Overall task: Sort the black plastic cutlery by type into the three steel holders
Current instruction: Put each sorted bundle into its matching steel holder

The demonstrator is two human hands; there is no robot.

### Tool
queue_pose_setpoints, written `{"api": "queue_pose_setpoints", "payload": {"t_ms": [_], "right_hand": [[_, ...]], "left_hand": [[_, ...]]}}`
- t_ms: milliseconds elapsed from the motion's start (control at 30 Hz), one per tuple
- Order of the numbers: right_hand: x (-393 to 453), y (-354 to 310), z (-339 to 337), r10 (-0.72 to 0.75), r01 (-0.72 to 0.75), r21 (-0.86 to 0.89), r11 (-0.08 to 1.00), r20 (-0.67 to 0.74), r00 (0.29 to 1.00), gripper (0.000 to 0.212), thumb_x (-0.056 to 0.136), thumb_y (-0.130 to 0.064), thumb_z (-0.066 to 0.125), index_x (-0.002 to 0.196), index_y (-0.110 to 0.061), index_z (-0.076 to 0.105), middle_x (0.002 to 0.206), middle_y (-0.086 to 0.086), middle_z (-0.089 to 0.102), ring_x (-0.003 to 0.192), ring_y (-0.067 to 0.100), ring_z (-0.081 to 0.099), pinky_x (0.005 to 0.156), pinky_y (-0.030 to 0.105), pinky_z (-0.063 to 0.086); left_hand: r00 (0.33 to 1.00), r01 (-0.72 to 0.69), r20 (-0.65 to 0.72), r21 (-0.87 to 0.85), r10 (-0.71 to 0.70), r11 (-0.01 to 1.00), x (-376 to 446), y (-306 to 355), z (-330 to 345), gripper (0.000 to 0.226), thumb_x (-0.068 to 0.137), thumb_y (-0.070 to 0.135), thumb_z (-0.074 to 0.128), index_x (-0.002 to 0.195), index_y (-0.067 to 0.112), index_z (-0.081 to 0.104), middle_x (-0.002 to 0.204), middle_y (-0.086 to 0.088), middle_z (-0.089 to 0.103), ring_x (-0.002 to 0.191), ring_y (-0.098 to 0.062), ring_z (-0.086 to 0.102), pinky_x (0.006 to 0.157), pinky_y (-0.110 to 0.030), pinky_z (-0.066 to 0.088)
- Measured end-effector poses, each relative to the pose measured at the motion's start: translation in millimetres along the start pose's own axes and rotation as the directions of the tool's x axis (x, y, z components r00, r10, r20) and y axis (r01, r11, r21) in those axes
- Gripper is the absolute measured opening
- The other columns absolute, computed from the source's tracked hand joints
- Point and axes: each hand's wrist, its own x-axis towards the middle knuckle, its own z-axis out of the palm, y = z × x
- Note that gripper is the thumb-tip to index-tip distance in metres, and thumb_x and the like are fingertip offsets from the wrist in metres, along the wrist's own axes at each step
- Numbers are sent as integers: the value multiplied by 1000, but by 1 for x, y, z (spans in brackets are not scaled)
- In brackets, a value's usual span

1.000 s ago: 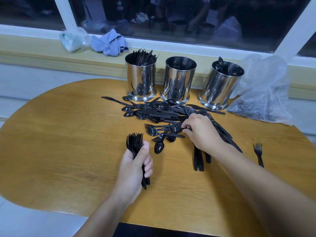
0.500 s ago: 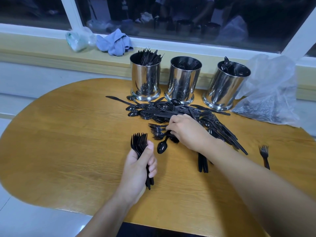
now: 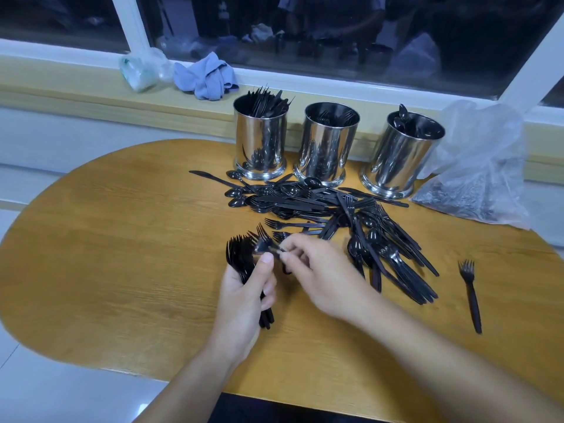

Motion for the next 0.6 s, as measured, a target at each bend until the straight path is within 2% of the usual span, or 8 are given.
{"api": "queue_pose_setpoints", "payload": {"t_ms": [67,133,233,300,367,433,500,600], "right_hand": [[-14,-7,14,69,-67,212,975,1,998,21,111,-22,60,92,-25,68,81,-11,72,78,11,66,73,32,53],[-22,-10,27,67,-62,262,963,-7,998,22,110,-19,61,90,-19,71,81,-9,74,80,10,70,77,32,55],[-29,-8,40,-25,32,115,993,-60,998,19,109,-21,64,93,-18,74,89,-11,61,88,9,63,81,31,52],[-28,-4,38,-94,96,47,994,-34,995,16,109,-30,64,109,-22,78,98,-12,55,98,8,58,91,34,50],[-23,1,26,-131,131,65,989,-4,991,21,110,-38,63,120,-30,79,102,-15,58,107,7,61,100,36,48],[-10,13,9,-101,104,87,991,-43,994,20,110,-38,63,106,-33,83,99,-14,64,105,10,65,96,41,52],[8,25,-5,-54,60,51,997,-110,992,20,107,-35,67,96,-31,83,98,-14,67,100,9,66,91,41,55],[31,37,-14,-40,38,-17,999,-161,986,11,103,-31,73,94,-30,78,100,-14,67,92,7,65,88,38,56]], "left_hand": [[999,-33,5,-2,33,999,1,0,1,33,101,40,79,102,11,64,81,-7,50,66,-13,41,49,-26,29],[1000,-25,-11,-3,25,1000,1,0,2,27,100,40,78,95,17,67,82,-9,50,66,-13,44,51,-27,32],[998,46,-32,-29,-47,999,-1,1,1,20,104,38,78,94,23,70,87,-4,58,73,-14,55,61,-28,45],[989,103,-95,-93,-112,990,-2,2,3,22,108,36,70,98,16,73,94,-7,68,86,-18,67,75,-31,54],[968,137,-184,-180,-170,974,-2,4,5,29,112,31,63,100,8,76,99,-7,78,92,-19,75,80,-30,59],[967,141,-189,-161,-170,977,-2,6,8,35,114,31,61,98,7,82,100,-11,80,95,-23,74,84,-34,59],[981,127,-138,-85,-138,988,-3,8,12,39,116,32,57,104,6,84,113,-14,83,101,-27,73,96,-43,58],[985,119,-118,-86,-129,989,-2,11,14,32,117,28,54,116,2,73,122,-21,81,112,-36,79,100,-53,60]]}}
